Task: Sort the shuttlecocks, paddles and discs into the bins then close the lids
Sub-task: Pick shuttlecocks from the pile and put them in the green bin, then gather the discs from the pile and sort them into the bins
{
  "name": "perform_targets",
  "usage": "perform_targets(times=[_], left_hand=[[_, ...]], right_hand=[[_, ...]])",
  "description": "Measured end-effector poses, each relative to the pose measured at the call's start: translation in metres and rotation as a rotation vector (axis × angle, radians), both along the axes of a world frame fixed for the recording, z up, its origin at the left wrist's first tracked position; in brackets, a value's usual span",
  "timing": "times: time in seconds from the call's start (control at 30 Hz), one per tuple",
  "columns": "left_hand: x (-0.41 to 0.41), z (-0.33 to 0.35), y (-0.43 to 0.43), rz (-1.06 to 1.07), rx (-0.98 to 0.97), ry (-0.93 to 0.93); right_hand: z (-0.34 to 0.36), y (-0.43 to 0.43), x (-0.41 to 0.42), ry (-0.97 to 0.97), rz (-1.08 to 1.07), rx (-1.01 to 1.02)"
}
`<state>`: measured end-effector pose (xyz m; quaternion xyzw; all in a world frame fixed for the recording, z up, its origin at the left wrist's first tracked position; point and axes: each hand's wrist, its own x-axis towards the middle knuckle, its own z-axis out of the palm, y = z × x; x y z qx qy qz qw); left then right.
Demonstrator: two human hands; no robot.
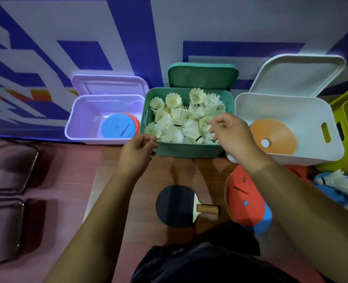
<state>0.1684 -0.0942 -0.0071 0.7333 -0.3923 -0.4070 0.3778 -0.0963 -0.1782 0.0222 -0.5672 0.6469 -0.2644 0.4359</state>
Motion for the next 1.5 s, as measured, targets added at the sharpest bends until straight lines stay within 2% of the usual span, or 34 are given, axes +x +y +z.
perform_targets(times=[0.23, 0.33, 0.53, 0.83, 0.97, 1.03, 1.1, 1.17, 1.3, 1.5], left_hand=[[-0.016, -0.027, 0.046, 0.011, 0.118, -0.036], [-0.040, -0.039, 0.058, -0.077, 0.185, -0.009], [-0.110, -0.055, 0.064, -0.319, 0.195, -0.022], [-0.210, -0.058, 0.051, -0.581, 0.112, -0.117], [-0.248, -0.062, 0.049, -0.623, 0.094, -0.214], [-0.262, -0.062, 0.042, -0.651, -0.006, -0.295], [-0.273, -0.063, 0.031, -0.681, -0.060, -0.395], [-0.281, -0.064, 0.018, -0.698, -0.044, -0.459], [-0.290, -0.072, 0.004, -0.725, 0.084, -0.543], [-0.295, -0.080, 0.002, -0.710, 0.129, -0.583]], right_hand=[[-0.032, 0.049, -0.008, -0.047, 0.112, 0.094], [-0.040, 0.061, -0.023, -0.064, 0.089, 0.096], [-0.044, 0.079, -0.075, -0.033, 0.002, 0.068], [-0.068, 0.111, -0.168, 0.066, -0.137, 0.092], [-0.079, 0.133, -0.203, 0.215, -0.128, 0.262], [-0.086, 0.144, -0.215, 0.264, -0.095, 0.424], [-0.094, 0.159, -0.219, 0.235, -0.080, 0.585], [-0.104, 0.174, -0.220, 0.185, -0.098, 0.650], [-0.127, 0.192, -0.228, 0.126, -0.163, 0.580], [-0.166, 0.197, -0.233, -0.132, -0.399, 0.578]])
